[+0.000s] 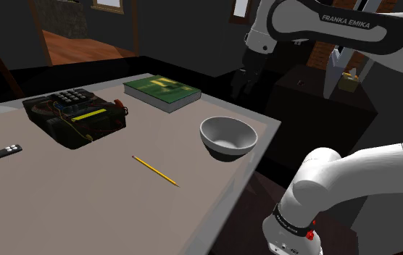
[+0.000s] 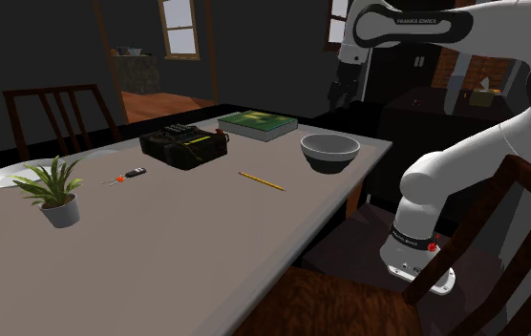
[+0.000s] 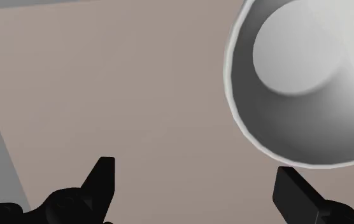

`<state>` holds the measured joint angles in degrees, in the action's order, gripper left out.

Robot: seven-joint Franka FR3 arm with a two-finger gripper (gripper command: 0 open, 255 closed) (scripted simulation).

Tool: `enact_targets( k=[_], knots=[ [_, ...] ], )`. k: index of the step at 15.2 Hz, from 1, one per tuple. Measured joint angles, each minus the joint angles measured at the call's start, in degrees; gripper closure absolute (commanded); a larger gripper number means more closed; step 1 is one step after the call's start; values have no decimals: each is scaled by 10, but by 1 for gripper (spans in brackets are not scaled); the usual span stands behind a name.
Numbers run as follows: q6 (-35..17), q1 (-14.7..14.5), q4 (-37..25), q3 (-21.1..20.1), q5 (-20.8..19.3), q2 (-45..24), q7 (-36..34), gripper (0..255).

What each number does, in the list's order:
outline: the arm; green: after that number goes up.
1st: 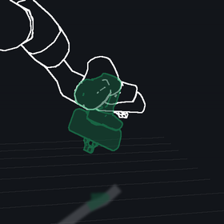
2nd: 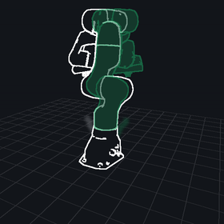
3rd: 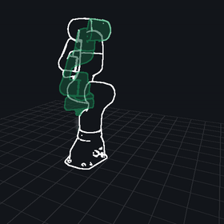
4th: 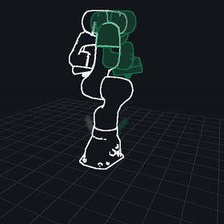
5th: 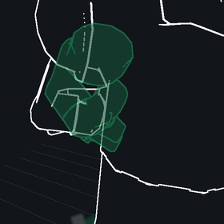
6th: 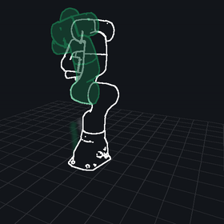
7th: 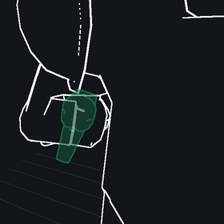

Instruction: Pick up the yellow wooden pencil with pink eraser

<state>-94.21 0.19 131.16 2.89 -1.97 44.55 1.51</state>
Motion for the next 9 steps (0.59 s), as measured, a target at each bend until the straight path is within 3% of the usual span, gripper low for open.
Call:
enact_targets(
  k=[9],
  knots=[
    [-34, -35, 53, -73, 49, 15, -65, 0]
  ],
)
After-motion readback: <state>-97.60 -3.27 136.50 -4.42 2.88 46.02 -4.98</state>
